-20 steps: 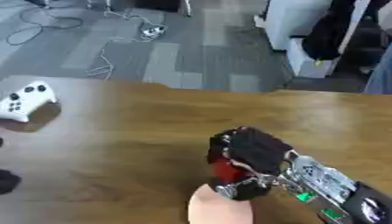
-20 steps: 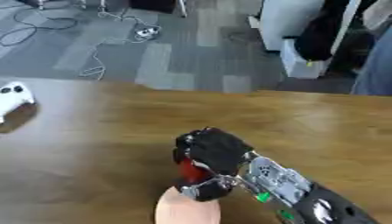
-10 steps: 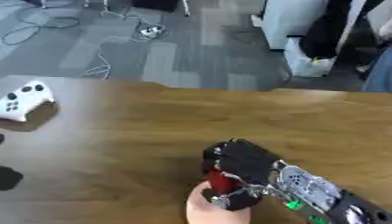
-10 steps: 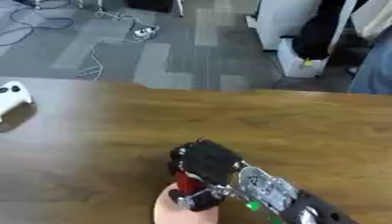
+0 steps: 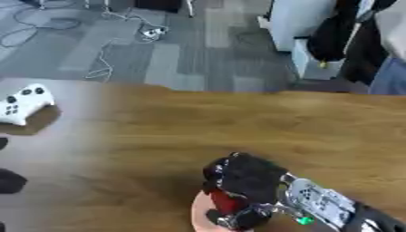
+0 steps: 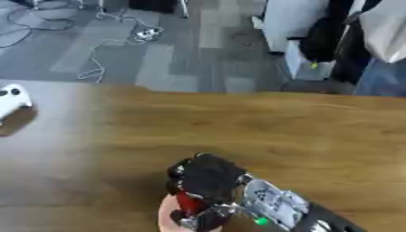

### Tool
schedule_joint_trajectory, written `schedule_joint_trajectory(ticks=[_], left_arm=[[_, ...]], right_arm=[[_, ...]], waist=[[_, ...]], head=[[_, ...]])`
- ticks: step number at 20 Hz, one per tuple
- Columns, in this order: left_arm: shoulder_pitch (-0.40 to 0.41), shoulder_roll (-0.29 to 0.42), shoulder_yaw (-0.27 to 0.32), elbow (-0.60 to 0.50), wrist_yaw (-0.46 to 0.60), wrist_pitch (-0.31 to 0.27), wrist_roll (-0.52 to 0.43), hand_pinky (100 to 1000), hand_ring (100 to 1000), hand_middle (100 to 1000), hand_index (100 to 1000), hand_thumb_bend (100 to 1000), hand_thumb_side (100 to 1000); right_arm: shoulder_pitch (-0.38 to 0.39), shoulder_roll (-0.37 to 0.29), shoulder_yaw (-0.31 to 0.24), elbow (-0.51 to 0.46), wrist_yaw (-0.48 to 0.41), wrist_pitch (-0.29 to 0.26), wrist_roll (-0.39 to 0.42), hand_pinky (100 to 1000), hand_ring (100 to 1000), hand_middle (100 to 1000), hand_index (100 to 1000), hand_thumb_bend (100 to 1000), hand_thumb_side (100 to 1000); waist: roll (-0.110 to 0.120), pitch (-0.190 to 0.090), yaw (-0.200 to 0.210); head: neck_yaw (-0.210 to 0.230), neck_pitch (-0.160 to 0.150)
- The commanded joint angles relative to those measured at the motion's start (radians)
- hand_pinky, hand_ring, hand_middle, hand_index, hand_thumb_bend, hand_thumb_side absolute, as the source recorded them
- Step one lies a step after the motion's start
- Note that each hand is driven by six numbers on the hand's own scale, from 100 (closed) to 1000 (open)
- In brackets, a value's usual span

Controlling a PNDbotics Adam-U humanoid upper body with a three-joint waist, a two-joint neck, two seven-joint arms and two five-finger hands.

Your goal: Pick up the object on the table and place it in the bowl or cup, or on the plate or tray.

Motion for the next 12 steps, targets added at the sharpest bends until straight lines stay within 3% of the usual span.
schedule_joint_trajectory(ticks=[1, 9, 11, 12], left_arm=[[-0.002, 0.034, 0.014, -0.016, -0.002, 0.006, 0.001, 713, 999, 637, 740, 100, 679], [0.003, 0.036, 0.013, -0.016, -0.002, 0.016, -0.004, 714, 1000, 636, 739, 100, 681], [0.003, 0.035, 0.013, -0.016, -0.004, 0.016, -0.004, 713, 1000, 636, 739, 100, 681], [0.003, 0.034, 0.013, -0.016, -0.005, 0.015, -0.004, 714, 1000, 636, 739, 100, 682]], right_arm=[[0.001, -0.035, -0.001, -0.046, 0.007, -0.004, 0.020, 100, 154, 254, 439, 102, 187], [0.003, -0.053, 0.026, -0.068, 0.032, -0.040, 0.059, 100, 203, 313, 512, 107, 220], [0.006, -0.053, 0.022, -0.069, 0.036, -0.038, 0.056, 100, 225, 334, 533, 145, 274], [0.007, -0.053, 0.018, -0.071, 0.038, -0.037, 0.052, 169, 306, 406, 570, 190, 361]], waist=[[0.004, -0.023, -0.002], [0.005, -0.032, 0.000], [0.003, -0.031, 0.000], [0.003, -0.029, 0.000]], head=[[0.010, 0.003], [0.005, 0.005], [0.006, 0.003], [0.007, 0.003]])
